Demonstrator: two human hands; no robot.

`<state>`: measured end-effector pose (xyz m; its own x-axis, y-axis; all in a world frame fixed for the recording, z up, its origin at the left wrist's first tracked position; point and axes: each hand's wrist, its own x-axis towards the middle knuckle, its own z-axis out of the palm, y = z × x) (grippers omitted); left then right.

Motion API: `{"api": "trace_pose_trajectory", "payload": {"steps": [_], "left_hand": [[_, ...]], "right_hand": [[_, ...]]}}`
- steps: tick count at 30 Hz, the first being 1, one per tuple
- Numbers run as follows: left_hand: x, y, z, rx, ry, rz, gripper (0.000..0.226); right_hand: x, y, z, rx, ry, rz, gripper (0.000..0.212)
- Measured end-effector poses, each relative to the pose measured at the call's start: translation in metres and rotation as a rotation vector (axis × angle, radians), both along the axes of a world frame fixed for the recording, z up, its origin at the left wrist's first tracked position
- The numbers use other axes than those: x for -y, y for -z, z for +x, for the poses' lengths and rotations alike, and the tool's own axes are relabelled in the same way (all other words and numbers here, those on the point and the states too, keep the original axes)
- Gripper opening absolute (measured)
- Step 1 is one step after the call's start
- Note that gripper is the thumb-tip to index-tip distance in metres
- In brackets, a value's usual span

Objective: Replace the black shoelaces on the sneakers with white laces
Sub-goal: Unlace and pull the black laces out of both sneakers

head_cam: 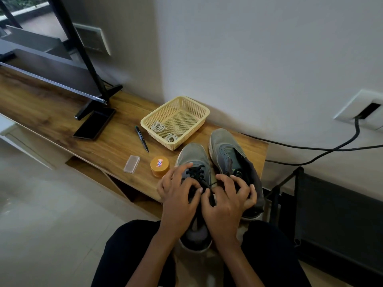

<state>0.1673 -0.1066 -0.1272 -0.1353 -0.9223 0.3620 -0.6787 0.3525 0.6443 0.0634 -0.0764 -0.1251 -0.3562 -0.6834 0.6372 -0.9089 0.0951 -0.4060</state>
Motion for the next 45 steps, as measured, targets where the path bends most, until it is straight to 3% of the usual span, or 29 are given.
{"api": "trace_pose_trajectory", "payload": {"steps": [6, 8, 11, 13, 16, 19, 22, 26, 33, 39, 45], "left_hand": [[-0.005, 0.0, -0.002, -0.129, -0.049, -0.066, 0.006], [-0.007, -0.003, -0.002, -0.28, -0.088, -0.037, 0.008], [-0.001, -0.005, 0.014, -0.578, -0.32, 0.063, 0.011], [0.008, -0.003, 0.032, -0.676, -0.525, 0.22, 0.01], [0.012, -0.003, 0.044, -0.544, -0.693, 0.419, 0.04], [-0.003, -0.012, 0.036, -0.376, -0.46, 0.225, 0.035], [-0.013, -0.009, 0.026, -0.179, -0.246, 0.057, 0.022], [-0.013, -0.002, 0.02, 0.014, -0.216, -0.046, 0.025], [-0.009, -0.004, 0.018, 0.02, -0.288, -0.14, 0.019], [-0.009, -0.004, 0.016, 0.032, -0.317, -0.158, 0.018], [-0.009, -0.002, 0.017, -0.021, -0.336, -0.148, 0.017]], "right_hand": [[0.001, -0.001, 0.002, -0.003, -0.011, -0.009, 0.018], [0.001, 0.0, 0.002, -0.001, -0.006, -0.007, 0.017], [0.001, 0.0, 0.0, 0.019, 0.008, -0.005, 0.017], [0.0, -0.001, 0.0, 0.007, 0.008, 0.007, 0.018], [-0.003, -0.005, 0.002, 0.032, 0.011, 0.06, 0.017], [-0.001, -0.015, 0.0, 0.045, -0.031, 0.138, 0.025], [0.013, -0.027, -0.006, -0.011, -0.217, 0.268, 0.026], [0.027, -0.023, -0.006, -0.111, -0.362, 0.452, 0.02], [0.022, -0.017, -0.004, 0.062, -0.364, 0.222, 0.011], [0.017, -0.015, 0.003, 0.139, -0.232, 0.131, 0.014], [0.022, -0.02, -0.019, 0.34, -0.054, 0.096, 0.01]]}}
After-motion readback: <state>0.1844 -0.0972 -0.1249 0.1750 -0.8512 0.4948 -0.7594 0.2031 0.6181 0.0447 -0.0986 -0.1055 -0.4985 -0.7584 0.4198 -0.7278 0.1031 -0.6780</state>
